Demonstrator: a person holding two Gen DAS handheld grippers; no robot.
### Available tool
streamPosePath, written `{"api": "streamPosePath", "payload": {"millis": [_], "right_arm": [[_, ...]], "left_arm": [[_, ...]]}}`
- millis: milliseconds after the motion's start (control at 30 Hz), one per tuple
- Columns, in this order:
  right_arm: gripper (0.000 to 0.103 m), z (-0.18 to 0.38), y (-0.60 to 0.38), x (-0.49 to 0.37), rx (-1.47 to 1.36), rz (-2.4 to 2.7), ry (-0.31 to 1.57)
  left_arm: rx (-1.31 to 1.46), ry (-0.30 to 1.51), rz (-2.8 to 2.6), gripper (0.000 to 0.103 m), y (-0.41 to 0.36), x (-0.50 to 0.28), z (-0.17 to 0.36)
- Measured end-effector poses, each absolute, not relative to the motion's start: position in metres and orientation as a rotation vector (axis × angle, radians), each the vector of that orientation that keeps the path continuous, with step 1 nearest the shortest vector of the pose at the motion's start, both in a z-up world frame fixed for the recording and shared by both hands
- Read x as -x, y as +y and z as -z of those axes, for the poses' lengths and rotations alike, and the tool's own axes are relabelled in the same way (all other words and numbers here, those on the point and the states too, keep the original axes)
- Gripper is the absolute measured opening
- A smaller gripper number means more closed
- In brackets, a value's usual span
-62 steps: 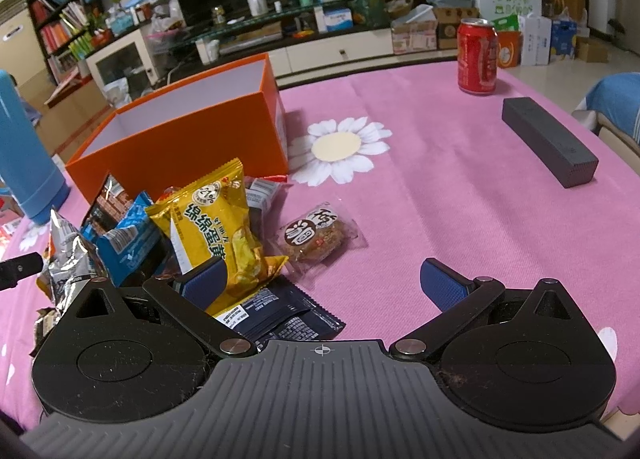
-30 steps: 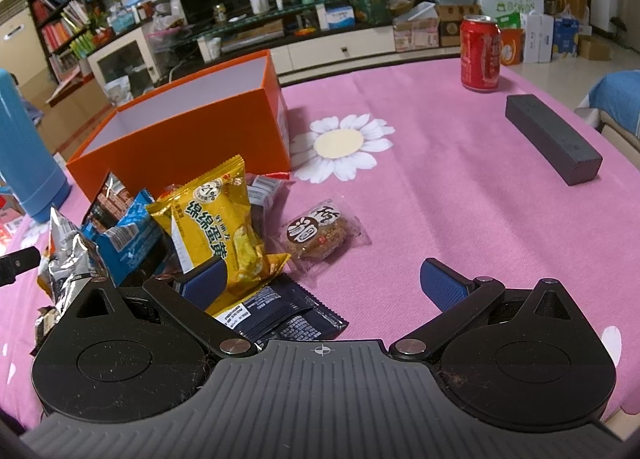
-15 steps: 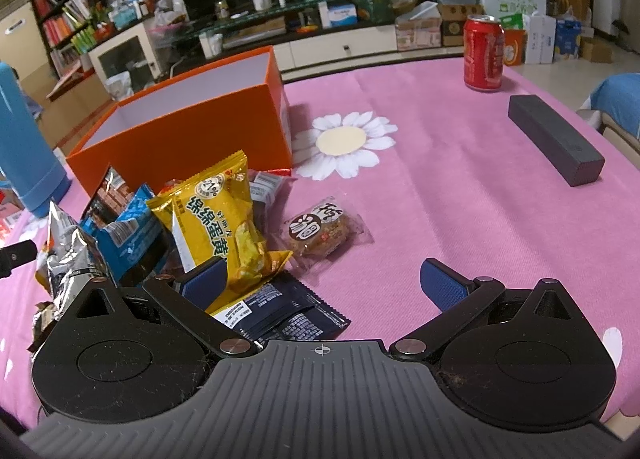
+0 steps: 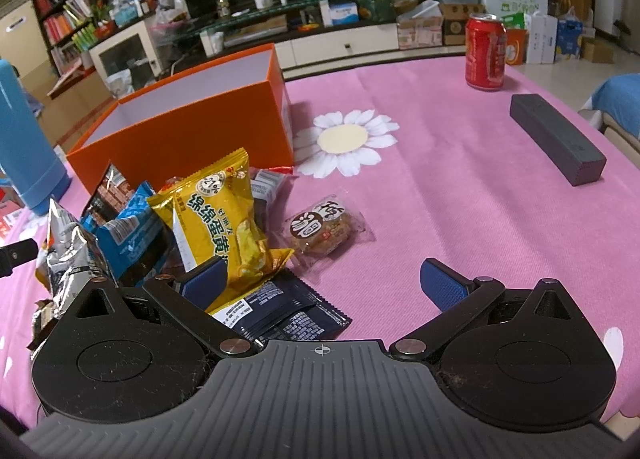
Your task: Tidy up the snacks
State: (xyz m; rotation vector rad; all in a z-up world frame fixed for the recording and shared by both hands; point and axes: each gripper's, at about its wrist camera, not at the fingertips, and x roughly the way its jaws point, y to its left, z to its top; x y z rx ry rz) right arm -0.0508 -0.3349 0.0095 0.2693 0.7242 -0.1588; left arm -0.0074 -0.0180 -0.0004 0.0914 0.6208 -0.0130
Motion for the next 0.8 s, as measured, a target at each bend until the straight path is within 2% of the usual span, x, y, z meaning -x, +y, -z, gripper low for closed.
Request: {"api": "streamPosePath", "payload": {"millis": [800], "right_arm": [[0.094, 0.000, -0.328, 0.041, -0.239, 0.141, 0.754]], "left_arm": [[-0.097, 0.641, 0.087, 0.092, -0.003, 0.002, 0.012]]}}
